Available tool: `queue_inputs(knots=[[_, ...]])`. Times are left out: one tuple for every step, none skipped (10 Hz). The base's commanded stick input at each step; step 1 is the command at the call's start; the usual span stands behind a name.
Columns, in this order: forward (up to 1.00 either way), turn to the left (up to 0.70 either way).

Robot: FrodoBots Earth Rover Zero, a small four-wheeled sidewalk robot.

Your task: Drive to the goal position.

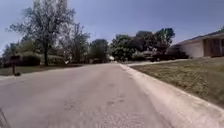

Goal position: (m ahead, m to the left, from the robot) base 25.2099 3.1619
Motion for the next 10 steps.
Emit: queue_inputs(knots=[[0.70, 0.00], [0.70, 0.00], [0.70, 0.00], [0.70, 0.00], [0.70, 0.00], [0.70, 0.00], [0.70, 0.00], [0.70, 0.00], [0.70, 0.00], [0.70, 0.00]])
